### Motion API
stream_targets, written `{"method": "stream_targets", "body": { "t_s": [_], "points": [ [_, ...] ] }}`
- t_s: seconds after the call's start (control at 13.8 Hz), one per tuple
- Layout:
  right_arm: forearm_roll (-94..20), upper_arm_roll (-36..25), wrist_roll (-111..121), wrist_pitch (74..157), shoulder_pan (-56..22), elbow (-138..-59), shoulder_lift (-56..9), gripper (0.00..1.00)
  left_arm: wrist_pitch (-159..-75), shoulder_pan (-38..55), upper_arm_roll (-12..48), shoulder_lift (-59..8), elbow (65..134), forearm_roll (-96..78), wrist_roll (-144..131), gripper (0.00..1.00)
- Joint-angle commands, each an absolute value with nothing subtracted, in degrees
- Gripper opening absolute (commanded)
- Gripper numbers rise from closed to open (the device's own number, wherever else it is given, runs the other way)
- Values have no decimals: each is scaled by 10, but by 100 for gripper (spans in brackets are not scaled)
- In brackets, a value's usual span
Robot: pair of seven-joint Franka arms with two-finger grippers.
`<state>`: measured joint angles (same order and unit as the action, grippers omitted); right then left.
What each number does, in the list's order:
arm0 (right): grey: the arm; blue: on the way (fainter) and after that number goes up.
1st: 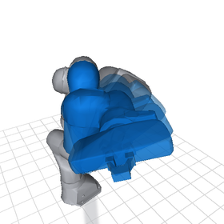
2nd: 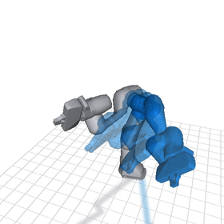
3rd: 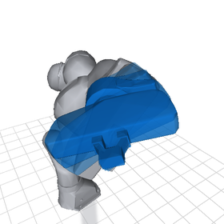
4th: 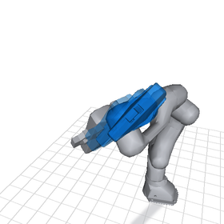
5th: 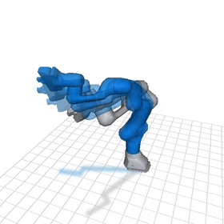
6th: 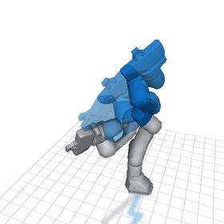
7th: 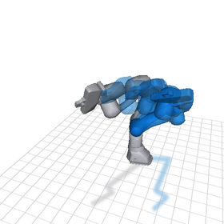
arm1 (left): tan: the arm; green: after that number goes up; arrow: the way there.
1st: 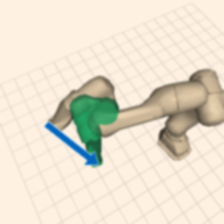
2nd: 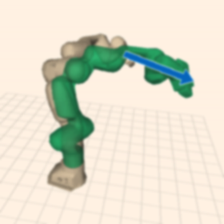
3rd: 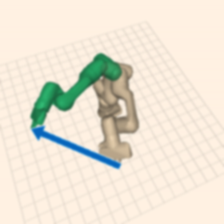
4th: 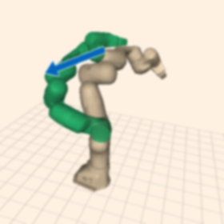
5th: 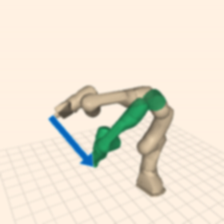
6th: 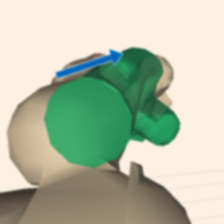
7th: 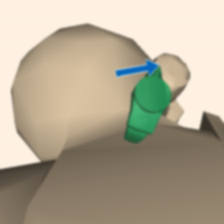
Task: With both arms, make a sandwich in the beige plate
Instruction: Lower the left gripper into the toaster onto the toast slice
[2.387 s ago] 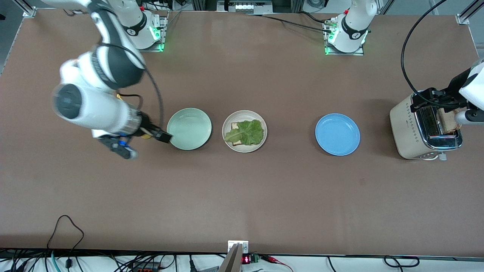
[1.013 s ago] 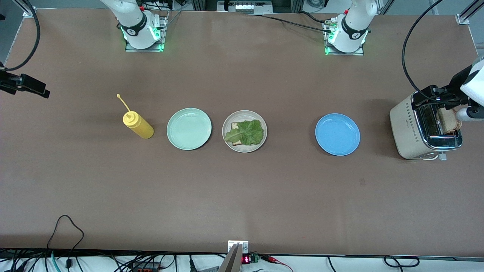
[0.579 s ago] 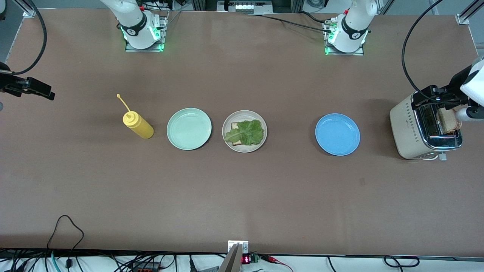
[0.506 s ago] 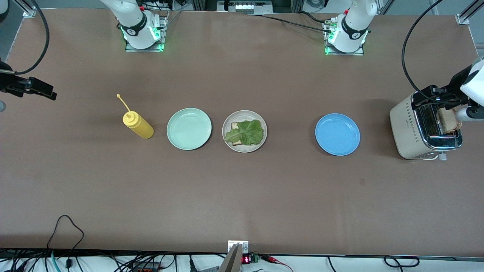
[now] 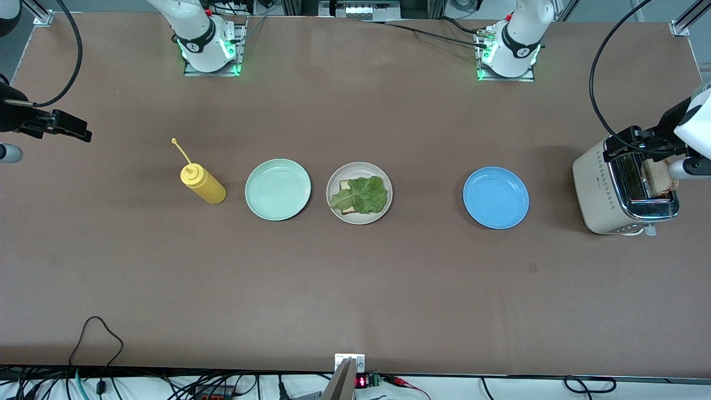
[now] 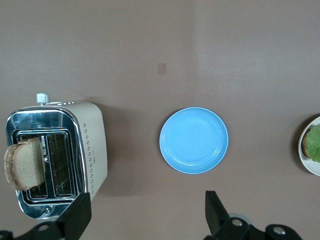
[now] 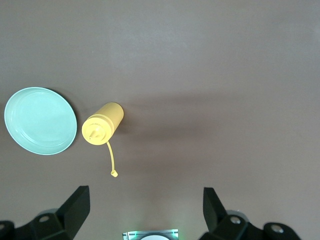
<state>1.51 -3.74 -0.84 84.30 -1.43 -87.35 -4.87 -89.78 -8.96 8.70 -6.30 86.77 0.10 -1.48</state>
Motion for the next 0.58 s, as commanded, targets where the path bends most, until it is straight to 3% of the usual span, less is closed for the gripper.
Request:
{"method": "stream_targets", "body": {
  "t_s": [0.0, 0.51],
  "points": [
    [10, -40, -11, 839, -18, -874, -44, 100, -900, -104, 83, -90, 854, 5, -11, 100],
    [9, -40, -11, 839, -17, -875, -45, 100, -903, -222, 77, -156, 842, 26, 29, 100]
  ]
}}
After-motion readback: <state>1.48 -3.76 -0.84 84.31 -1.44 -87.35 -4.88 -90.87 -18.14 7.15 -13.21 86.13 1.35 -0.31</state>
